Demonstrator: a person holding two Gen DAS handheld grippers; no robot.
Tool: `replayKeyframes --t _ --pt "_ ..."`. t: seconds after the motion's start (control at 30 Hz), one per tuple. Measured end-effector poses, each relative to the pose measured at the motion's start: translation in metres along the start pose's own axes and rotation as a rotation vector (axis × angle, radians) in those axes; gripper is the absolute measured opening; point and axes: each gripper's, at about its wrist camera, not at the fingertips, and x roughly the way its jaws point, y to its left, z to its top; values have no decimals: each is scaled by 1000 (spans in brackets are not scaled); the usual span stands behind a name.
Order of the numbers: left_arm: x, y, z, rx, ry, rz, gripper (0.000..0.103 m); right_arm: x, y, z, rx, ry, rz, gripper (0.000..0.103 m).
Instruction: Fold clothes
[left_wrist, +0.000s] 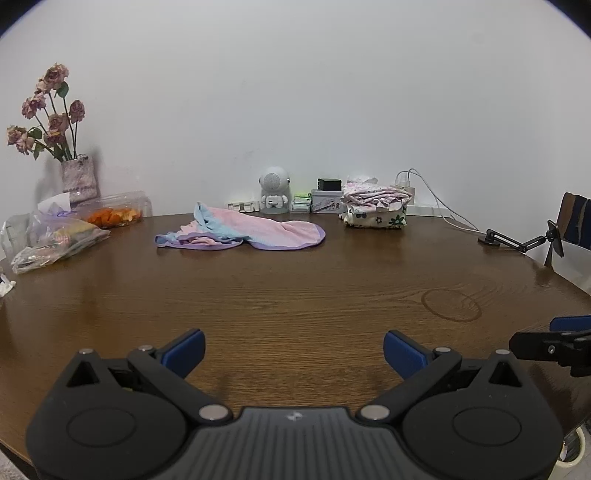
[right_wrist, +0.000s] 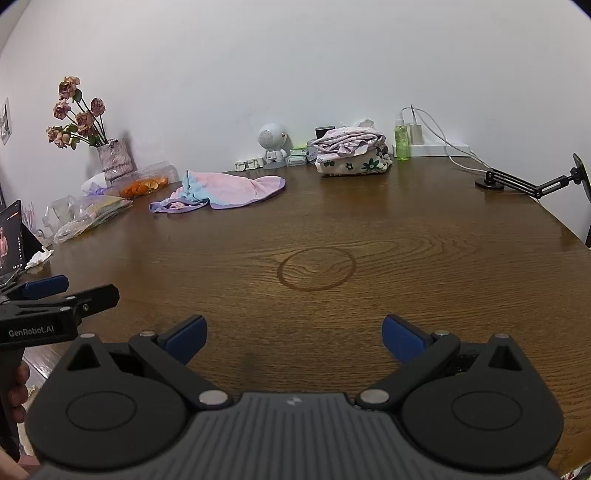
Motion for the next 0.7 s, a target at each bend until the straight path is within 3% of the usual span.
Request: replayKeyframes --t 0.7 --pt "7 -4 0 2 31 -8 103 0 4 -2 3 0 8 103"
